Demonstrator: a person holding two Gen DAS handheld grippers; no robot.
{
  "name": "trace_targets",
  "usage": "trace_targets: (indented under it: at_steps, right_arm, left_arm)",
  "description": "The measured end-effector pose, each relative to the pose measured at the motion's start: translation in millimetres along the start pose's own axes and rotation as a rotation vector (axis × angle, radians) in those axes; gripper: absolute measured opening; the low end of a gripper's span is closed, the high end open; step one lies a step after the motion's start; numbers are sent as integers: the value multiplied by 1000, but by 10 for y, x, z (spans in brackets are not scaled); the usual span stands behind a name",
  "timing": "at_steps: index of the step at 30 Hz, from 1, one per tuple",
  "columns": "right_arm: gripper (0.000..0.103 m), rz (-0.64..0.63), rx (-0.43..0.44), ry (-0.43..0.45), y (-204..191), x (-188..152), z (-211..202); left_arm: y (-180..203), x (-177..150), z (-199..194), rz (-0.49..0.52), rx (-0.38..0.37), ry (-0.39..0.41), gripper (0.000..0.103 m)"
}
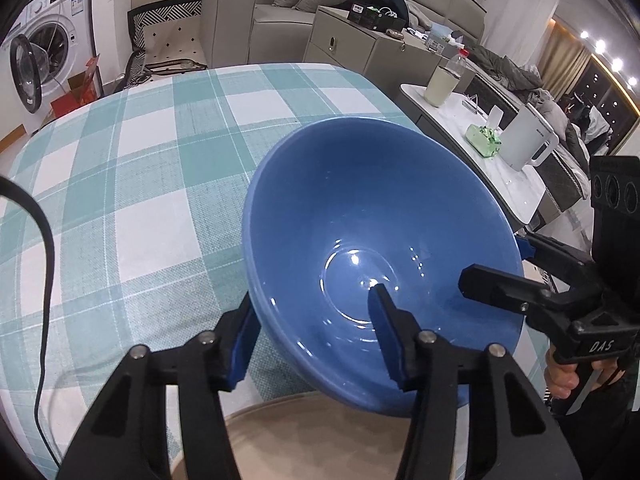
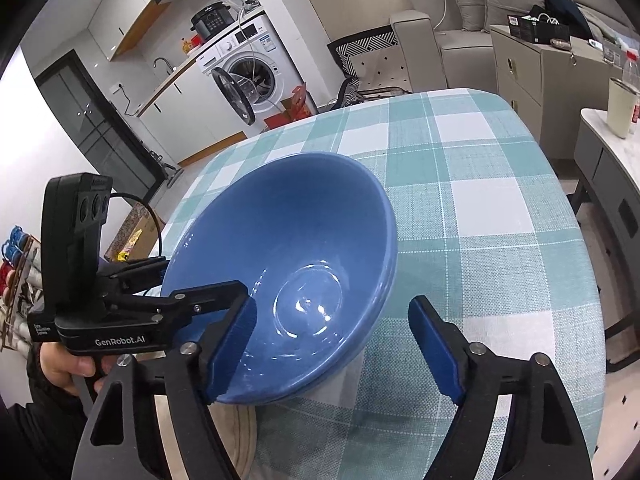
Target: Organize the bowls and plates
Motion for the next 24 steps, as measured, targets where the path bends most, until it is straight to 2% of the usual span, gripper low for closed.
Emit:
trace_targets:
  at_steps: [6,14,24]
  right_arm:
    - [71,-10,1,-3,-26,-3,18]
    - [64,-32,-20,-1,-54,-9,15]
    - [59,-45,-73,-3,-52,-14,22]
  left_arm:
    - [-3,8,-33,2,13,7,49]
    - [-42,4,-61,-3,38,13,39]
    - [-52,-1,-72,-6,59,3,37]
Point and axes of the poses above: each gripper's, at about its wrist camera, not at the fingertips, and z roughly the way its jaws point, y to its right, x to its top, the point moved 8 cm from there along z, roughly the way its jaws point, and after that the axes turned 1 degree about -z, right-handed, at the moved point
